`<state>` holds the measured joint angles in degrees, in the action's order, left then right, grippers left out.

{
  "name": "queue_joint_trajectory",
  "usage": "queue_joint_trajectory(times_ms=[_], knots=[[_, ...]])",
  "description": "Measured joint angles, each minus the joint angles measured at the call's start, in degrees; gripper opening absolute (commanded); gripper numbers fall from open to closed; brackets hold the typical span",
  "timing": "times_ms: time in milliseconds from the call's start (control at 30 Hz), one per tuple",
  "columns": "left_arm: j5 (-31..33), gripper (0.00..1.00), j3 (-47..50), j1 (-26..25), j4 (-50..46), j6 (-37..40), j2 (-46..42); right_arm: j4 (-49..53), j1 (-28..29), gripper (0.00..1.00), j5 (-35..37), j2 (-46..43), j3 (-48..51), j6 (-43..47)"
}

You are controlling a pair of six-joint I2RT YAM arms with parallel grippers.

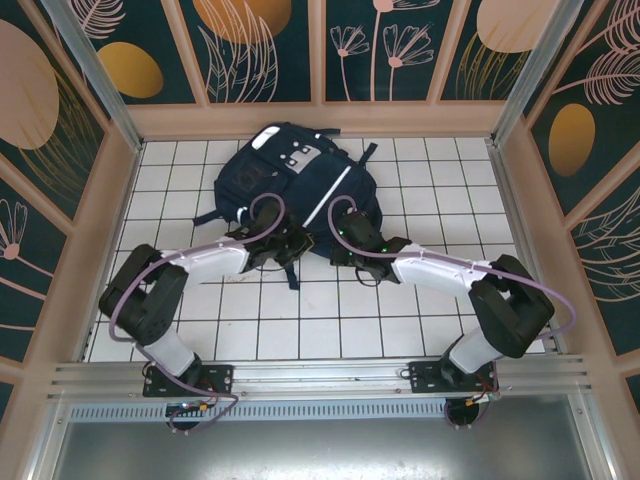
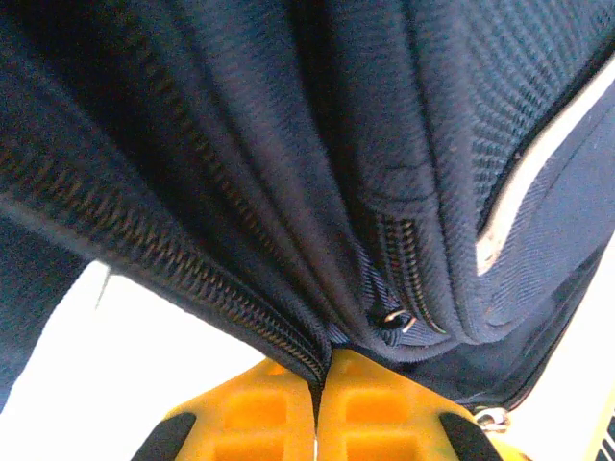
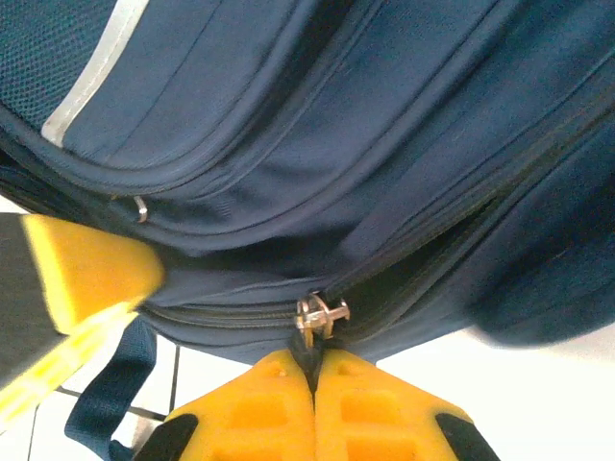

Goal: Pack the student bag

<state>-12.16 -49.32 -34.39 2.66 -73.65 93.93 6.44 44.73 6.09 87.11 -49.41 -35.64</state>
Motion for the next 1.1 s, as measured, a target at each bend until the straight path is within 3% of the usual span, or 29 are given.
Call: queue_joint_trajectory(times_ms=[167, 433, 567, 633, 700, 767, 833, 900, 1100], knots=[[-0.5, 0.00, 4.6, 7.5, -3.2, 3.1, -5.0, -0.2, -2.8, 0.00, -1.7, -0.4, 0.0, 2.3], [2.6, 0.00, 5.4, 24.5, -10.5, 14.1, -6.9, 2.9, -6.3, 0.00, 3.1, 0.0, -0.1, 4.2], [3.2, 0.00, 3.1, 27.4, -13.4, 19.0, -6.8, 2.9, -5.5, 0.00, 2.7, 0.6, -0.5, 4.3], [2.6, 0.01, 3.0, 27.4, -13.4, 19.8, -6.8, 2.9, -4.5, 0.12, 2.4, 1.4, -1.4, 4.2], [1.8, 0.15, 3.2, 27.4, -13.3, 20.1, -6.9, 3.0, -3.2, 0.16, 2.3, 2.7, -3.0, 4.6], [1.0, 0.36, 3.8, 27.4, -12.6, 20.6, -6.9, 3.0, -1.8, 0.21, 1.8, 4.0, -4.9, 4.9], [0.6, 0.46, 4.4, 27.4, -12.5, 20.6, -7.4, 3.1, -0.8, 0.24, 1.3, 5.1, -6.8, 5.1], [0.4, 0.51, 5.2, 27.4, -12.9, 20.7, -8.6, 3.3, 0.0, 0.27, 0.9, 5.9, -8.8, 5.2], [-1.5, 0.54, 7.8, 27.3, -13.4, 20.4, -16.0, 4.7, 2.6, 0.37, -0.6, 8.9, -15.6, 5.3]])
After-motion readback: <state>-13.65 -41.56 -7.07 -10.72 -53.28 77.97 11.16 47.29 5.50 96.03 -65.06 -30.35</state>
